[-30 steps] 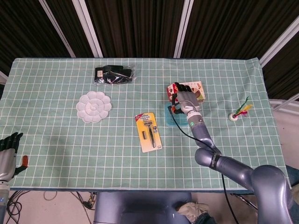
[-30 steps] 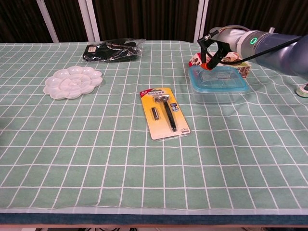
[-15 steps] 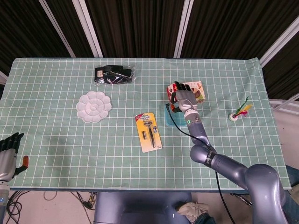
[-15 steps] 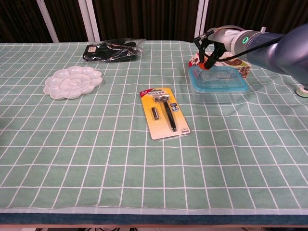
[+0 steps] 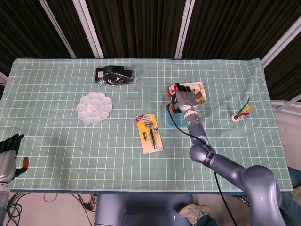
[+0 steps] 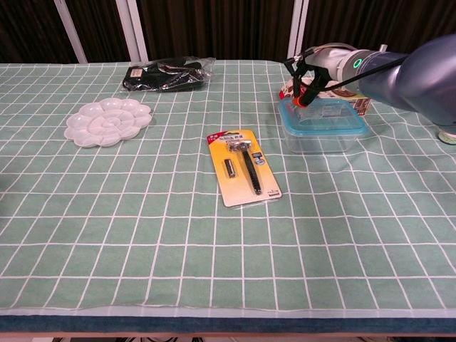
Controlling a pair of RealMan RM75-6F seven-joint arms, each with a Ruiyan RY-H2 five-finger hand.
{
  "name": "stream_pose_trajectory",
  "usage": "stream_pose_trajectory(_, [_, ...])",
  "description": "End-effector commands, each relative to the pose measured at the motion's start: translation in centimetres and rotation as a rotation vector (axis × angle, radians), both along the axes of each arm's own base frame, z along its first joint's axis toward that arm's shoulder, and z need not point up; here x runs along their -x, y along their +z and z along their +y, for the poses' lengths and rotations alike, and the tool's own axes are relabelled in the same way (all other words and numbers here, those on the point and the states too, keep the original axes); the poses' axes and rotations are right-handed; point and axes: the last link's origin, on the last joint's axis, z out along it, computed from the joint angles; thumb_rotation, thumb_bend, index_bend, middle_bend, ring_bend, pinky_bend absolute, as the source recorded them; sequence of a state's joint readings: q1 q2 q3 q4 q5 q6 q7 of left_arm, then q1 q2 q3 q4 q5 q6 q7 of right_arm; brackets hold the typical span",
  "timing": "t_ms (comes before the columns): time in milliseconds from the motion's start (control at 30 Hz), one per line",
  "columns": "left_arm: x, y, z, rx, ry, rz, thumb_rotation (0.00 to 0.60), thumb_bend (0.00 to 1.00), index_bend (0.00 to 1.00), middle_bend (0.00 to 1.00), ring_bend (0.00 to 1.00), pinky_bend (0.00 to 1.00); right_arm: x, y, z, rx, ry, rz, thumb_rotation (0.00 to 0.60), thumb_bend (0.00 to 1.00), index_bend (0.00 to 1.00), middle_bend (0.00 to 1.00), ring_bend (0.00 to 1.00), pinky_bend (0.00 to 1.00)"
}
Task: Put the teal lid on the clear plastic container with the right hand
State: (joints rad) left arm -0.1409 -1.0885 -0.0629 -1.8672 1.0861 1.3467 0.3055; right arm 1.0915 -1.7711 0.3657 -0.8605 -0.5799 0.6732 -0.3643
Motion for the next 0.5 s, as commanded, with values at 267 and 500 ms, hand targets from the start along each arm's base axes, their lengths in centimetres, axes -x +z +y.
stream_pose_trajectory(267, [0.0,0.0,0.0,0.0,0.001,-0.002,0.6,0.53,0.02,0.0,0.0,0.0,-0.2,-0.9,0.1,-0.021,-0.002,-0.008,0.6,0.49,0.62,0.0,0.0,0.0])
stream_pose_trajectory(500, [0.0,0.0,0.0,0.001,0.003,-0.003,0.6,0.53,0.02,0.0,0.0,0.0,-0.4,-1.6,0.1,-0.033,-0.001,0.007,0.6,0.49,0.62,0.0,0.0,0.0])
